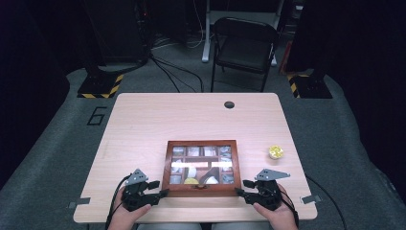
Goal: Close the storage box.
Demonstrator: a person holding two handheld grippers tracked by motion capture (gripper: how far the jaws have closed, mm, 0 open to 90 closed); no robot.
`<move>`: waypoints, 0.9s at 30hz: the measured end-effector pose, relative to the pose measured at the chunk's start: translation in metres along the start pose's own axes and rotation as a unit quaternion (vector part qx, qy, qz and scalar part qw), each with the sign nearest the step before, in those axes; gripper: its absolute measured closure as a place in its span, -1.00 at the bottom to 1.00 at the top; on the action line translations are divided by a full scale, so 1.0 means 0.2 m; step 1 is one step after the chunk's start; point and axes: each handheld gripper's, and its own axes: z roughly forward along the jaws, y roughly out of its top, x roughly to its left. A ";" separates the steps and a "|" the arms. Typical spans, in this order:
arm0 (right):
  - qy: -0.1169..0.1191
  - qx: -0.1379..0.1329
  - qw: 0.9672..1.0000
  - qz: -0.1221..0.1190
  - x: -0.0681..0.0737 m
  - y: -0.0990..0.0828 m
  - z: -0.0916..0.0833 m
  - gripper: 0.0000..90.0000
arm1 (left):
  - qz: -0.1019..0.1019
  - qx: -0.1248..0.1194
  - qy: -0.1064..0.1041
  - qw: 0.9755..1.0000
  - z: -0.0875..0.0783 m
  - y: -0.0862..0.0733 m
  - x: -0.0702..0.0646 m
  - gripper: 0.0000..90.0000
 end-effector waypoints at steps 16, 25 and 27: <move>-0.037 -0.037 0.999 0.012 -0.10 0.02 -0.05 0.04 | -0.019 -0.047 0.033 0.998 -0.03 0.05 0.11 -0.05; -0.048 -0.032 0.998 0.039 -0.18 0.00 -0.06 -0.02 | -0.021 -0.053 0.037 0.998 -0.04 0.06 0.15 -0.06; -0.041 -0.035 0.998 0.038 -0.16 0.00 -0.07 -0.05 | -0.020 -0.053 0.029 0.998 -0.05 0.05 0.13 -0.07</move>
